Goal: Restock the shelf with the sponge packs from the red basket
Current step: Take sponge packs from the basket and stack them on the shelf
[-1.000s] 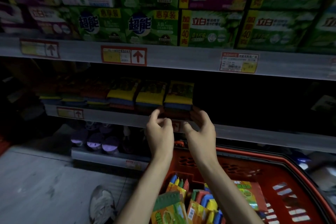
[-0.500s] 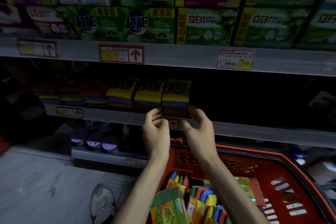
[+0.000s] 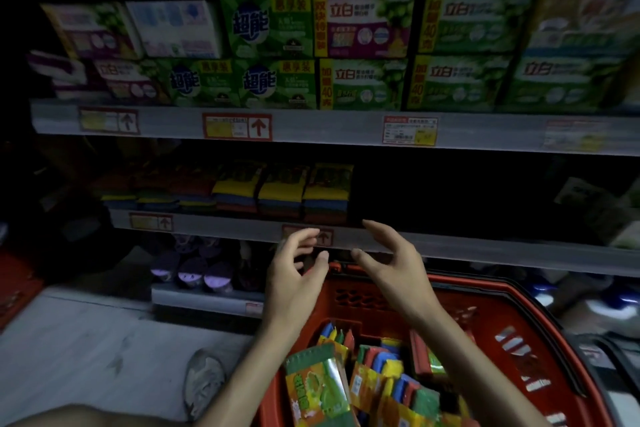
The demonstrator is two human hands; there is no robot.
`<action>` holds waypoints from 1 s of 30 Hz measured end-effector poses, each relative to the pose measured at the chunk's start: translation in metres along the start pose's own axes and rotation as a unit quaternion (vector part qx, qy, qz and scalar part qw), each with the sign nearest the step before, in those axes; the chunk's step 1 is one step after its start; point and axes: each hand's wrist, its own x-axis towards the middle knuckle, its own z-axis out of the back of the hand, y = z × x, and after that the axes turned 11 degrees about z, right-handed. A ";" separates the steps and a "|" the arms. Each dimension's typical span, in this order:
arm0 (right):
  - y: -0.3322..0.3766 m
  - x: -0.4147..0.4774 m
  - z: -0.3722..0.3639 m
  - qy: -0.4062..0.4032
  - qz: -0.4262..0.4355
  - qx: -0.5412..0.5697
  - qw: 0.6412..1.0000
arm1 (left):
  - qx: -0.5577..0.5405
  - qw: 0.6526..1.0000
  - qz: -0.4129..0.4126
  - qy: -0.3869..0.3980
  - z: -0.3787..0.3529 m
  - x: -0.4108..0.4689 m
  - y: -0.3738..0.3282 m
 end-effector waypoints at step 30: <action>-0.109 -0.153 0.131 0.488 -0.045 -0.378 0.785 | 0.583 0.739 0.113 0.318 -0.140 -0.111 0.081</action>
